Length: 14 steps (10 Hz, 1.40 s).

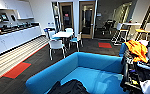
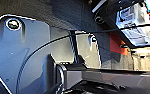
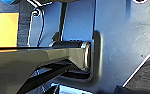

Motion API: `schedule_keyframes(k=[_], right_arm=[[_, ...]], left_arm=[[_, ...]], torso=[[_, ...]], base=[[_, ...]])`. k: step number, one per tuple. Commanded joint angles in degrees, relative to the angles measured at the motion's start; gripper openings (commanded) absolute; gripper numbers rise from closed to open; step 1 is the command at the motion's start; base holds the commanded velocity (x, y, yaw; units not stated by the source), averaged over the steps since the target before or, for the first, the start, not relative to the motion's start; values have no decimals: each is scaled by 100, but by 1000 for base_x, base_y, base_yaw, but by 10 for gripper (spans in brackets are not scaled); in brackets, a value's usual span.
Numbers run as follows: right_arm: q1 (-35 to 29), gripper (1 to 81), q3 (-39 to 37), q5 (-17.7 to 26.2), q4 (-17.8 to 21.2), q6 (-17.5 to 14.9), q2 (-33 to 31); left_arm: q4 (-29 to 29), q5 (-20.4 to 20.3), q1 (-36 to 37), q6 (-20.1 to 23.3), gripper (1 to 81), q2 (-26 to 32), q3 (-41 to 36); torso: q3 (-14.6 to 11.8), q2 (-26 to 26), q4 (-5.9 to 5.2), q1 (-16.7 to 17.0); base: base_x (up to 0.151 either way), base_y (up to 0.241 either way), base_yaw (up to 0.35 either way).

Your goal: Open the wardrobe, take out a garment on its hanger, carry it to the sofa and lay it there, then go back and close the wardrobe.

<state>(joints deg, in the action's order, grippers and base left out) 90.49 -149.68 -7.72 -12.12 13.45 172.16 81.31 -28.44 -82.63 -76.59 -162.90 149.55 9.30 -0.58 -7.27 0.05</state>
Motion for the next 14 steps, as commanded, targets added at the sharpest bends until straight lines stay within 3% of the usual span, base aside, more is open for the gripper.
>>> schedule_keyframes(k=[1, 9, 14], right_arm=[[-149, 811, 18, 297, -36, -17, 23], [-140, 811, 18, 297, -45, -26, 50], [-149, 811, 18, 306, -54, -27, 76]], left_arm=[[87, 76, 181, 22, 811, 90, 4], [95, 67, 163, 22, 811, 64, 4], [210, 67, 137, 13, 811, 56, -5]], torso=[[0, 0, 0, -5], [-2, -2, 2, -5], [-2, -6, 2, -5]], base=[[-109, 0, 0], [-105, 0, 0], [-14, 0, 0]])
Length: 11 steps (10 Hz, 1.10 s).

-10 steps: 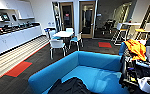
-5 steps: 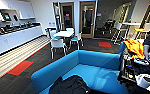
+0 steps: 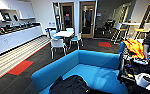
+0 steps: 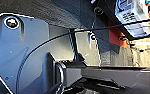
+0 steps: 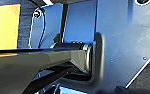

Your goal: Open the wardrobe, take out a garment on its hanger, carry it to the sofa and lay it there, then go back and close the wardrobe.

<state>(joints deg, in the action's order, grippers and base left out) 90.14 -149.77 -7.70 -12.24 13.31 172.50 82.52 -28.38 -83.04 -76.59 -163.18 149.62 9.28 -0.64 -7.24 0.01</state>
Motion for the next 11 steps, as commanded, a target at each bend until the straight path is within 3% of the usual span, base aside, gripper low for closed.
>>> schedule_keyframes(k=[1, 4, 5, 7, 8, 10, 11], right_arm=[[-114, 811, 28, 313, -42, -22, 51], [-114, 811, 28, 305, -15, -22, 51], [-114, 811, 19, 305, 2, -22, 59], [-114, 811, 19, 305, 3, -22, 59], [-114, 811, 19, 305, 2, -22, 51], [-114, 811, 19, 305, -15, -22, 59], [-114, 811, 11, 305, -15, -22, 68]], left_arm=[[63, 69, 178, 4, 811, 75, -2], [63, 96, 178, 4, 811, 75, -2], [63, 105, 170, 4, 811, 75, -2], [54, 139, 170, 4, 811, 66, -2], [28, 149, 178, 4, 811, 66, -2], [10, 157, 178, 4, 811, 40, 24], [1, 157, 170, -5, 811, 5, 94]], torso=[[-210, 0, 0, -1], [-85, 0, 0, -1], [-90, 0, 428, -1], [-88, 0, 722, -1], [-88, 0, 343, -1], [-88, 0, 662, -1], [-88, 0, 710, -1]], base=[[0, 0, 0], [0, 0, 0], [0, 0, 0], [0, 0, 0], [0, 0, 0], [0, 0, 0], [0, 0, 0]])
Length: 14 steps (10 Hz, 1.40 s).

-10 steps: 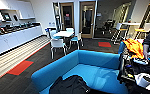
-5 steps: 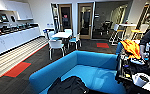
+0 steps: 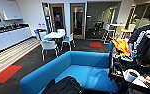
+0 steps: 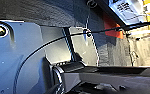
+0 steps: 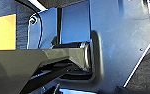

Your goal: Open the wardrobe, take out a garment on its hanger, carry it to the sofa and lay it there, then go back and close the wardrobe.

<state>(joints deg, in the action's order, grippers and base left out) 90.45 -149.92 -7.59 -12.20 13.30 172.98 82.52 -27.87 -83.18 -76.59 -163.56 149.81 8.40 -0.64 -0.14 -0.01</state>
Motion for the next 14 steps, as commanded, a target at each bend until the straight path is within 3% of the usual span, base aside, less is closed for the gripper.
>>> schedule_keyframes(k=[1, 14], right_arm=[[-146, 811, 34, 294, -10, -20, 19], [-146, 811, 8, 320, -28, -20, 28]], left_arm=[[1, 97, 192, -14, 811, 16, 180], [63, 71, 209, -14, 811, -28, 233]], torso=[[0, 0, 0, 0], [0, 0, 2, 0]], base=[[0, 0, 0], [0, 0, 23]])
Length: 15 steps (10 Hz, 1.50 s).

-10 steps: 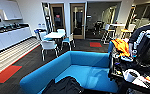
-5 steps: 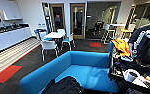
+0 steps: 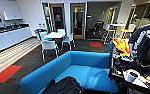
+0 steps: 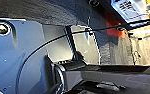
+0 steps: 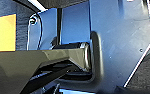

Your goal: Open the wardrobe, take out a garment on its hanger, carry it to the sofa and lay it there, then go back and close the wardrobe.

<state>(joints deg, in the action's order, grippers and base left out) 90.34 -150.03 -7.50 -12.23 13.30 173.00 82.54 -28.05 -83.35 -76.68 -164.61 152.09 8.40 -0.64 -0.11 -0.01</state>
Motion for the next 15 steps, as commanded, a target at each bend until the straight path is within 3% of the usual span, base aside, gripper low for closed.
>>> schedule_keyframes(k=[1, 15], right_arm=[[-143, 811, 1, 336, -34, -20, 53], [-170, 811, -280, 381, -43, -20, 238]], left_arm=[[60, 90, 226, -5, 811, 85, 5], [60, 124, 235, 4, 811, 42, 111]], torso=[[0, 0, 0, 0], [0, 2, 2, 0]], base=[[0, 0, 111], [0, 0, 125]])
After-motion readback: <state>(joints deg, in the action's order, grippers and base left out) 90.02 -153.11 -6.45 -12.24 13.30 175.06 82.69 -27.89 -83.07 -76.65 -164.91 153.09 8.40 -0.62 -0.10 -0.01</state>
